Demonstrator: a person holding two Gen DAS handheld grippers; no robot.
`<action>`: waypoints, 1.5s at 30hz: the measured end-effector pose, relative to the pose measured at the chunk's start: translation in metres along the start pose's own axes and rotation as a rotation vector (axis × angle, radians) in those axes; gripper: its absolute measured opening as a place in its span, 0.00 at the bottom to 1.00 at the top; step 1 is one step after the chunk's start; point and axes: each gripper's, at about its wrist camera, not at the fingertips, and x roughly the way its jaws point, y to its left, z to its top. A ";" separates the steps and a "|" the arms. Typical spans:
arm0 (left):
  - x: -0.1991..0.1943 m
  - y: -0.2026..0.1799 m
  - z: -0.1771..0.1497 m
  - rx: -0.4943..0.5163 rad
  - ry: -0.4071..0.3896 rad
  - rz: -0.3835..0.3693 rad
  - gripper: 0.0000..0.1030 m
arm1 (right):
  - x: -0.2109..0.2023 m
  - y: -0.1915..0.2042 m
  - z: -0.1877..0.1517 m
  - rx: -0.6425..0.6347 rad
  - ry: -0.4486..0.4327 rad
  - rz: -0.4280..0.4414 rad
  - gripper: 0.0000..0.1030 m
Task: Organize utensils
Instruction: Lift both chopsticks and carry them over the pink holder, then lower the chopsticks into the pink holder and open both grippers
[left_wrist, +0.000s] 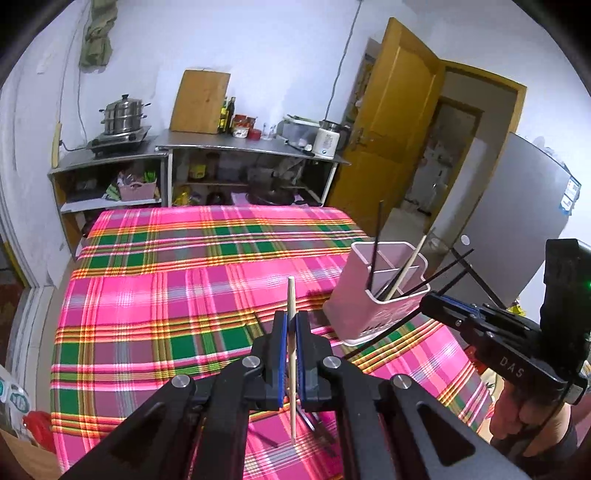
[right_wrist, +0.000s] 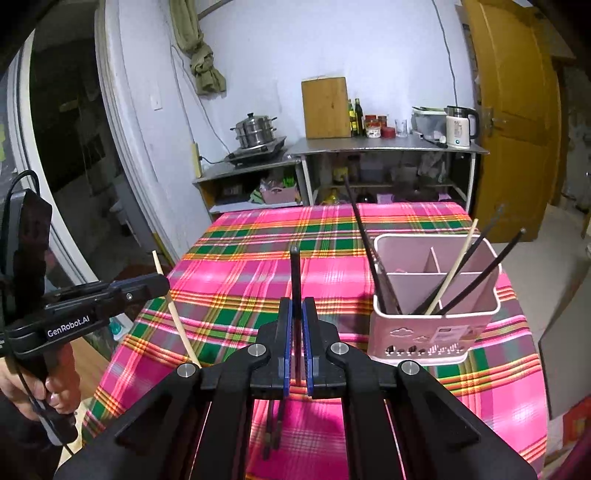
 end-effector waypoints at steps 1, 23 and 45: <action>0.000 -0.003 0.001 0.003 -0.001 -0.004 0.04 | -0.001 -0.001 0.001 0.000 -0.004 -0.001 0.05; 0.031 -0.069 0.049 0.039 0.011 -0.126 0.04 | -0.067 -0.050 0.031 0.055 -0.131 -0.092 0.05; 0.089 -0.104 0.130 0.045 -0.090 -0.137 0.04 | -0.057 -0.083 0.085 0.080 -0.234 -0.132 0.05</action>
